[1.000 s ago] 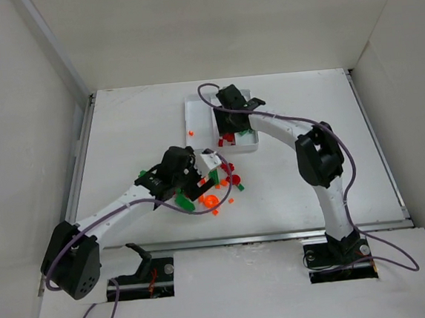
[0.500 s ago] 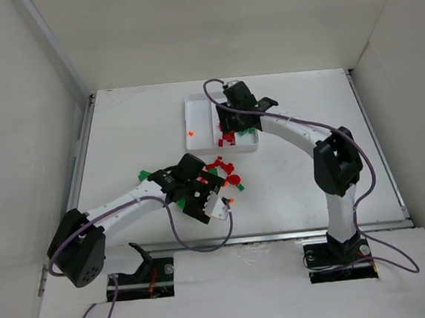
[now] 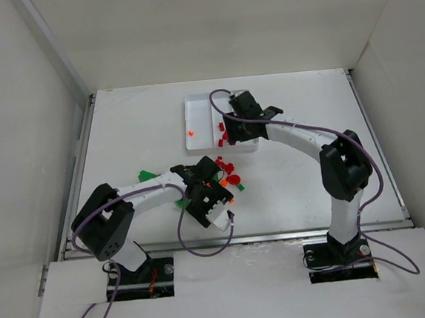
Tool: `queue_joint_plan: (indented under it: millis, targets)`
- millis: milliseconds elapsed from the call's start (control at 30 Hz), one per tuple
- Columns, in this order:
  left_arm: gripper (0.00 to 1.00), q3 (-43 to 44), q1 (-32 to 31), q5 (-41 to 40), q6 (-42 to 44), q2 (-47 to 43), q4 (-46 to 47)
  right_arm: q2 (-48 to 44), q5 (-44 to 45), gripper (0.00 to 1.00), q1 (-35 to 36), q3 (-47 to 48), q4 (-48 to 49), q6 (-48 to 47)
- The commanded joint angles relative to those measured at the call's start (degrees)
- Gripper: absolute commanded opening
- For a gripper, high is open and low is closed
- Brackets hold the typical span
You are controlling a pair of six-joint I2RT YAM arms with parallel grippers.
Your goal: Sort the legos into containers by color
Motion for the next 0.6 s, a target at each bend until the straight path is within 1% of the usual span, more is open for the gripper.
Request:
queue_joint_plan:
  millis: [0, 100, 133, 367, 433, 500, 567]
  targets:
    - [0.73, 3.39, -0.24, -0.11, 2.40, 0.77, -2.39, -3.19, 1.12, 0.68, 0.32, 0.03, 3.13, 0.54]
    - [0.69, 3.39, -0.24, -0.11, 1.79, 1.92, -2.39, -3.19, 1.12, 0.68, 0.32, 0.03, 3.13, 0.02]
    - [0.69, 3.91, -0.24, -0.11, 1.79, 2.53, -2.39, -3.19, 1.12, 0.68, 0.32, 0.03, 3.13, 0.02]
    - [0.58, 5.06, -0.77, -1.34, 1.79, 5.35, -2.39, -3.19, 1.12, 0.68, 0.32, 0.03, 2.61, -1.04]
    - [0.49, 5.06, -0.77, -1.34, 1.79, 5.35, -2.39, -3.19, 1.12, 0.68, 0.32, -0.58, 2.61, -1.04]
    - [0.44, 5.06, -0.77, -1.34, 1.18, 5.35, -2.39, -3.19, 1.64, 0.68, 0.32, -1.10, 2.61, -1.04]
    - [0.32, 5.06, -0.77, -1.34, 1.17, 5.35, -2.39, -3.19, 1.64, 0.68, 0.32, -1.11, 2.61, -1.04]
